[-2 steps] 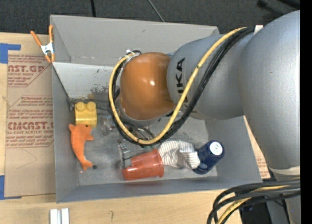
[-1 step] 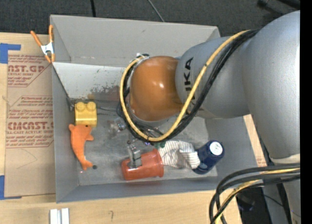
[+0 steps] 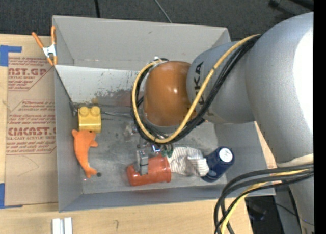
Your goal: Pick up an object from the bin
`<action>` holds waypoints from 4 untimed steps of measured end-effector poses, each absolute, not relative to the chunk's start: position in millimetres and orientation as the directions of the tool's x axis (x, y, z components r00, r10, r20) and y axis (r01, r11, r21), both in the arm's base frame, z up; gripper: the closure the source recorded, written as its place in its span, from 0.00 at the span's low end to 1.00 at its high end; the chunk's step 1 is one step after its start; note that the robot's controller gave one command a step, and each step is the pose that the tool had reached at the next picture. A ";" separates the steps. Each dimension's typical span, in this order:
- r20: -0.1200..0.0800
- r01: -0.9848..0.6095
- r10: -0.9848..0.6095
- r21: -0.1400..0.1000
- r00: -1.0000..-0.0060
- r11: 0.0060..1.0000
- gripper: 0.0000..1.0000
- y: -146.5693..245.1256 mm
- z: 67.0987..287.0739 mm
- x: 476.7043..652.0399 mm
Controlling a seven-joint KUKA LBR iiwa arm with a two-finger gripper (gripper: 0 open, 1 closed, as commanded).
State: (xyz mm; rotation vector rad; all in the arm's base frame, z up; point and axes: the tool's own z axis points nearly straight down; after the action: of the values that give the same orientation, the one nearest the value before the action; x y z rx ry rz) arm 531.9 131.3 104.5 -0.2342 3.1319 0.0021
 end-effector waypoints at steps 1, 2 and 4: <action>-0.003 -0.257 -0.257 0.004 -0.966 0.966 0.00 114.1 95.2 522.8; -0.003 -0.484 -0.484 0.004 -0.875 0.875 0.00 89.8 85.7 509.7; -0.003 -0.304 -0.304 0.005 -0.953 0.953 0.00 37.8 77.3 495.6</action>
Offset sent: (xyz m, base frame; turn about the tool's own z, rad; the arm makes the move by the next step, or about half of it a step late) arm -0.0404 -0.0781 -0.0345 -0.2233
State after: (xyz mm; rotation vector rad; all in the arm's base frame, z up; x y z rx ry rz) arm 495.6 37.8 77.3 -0.4827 3.1020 0.0083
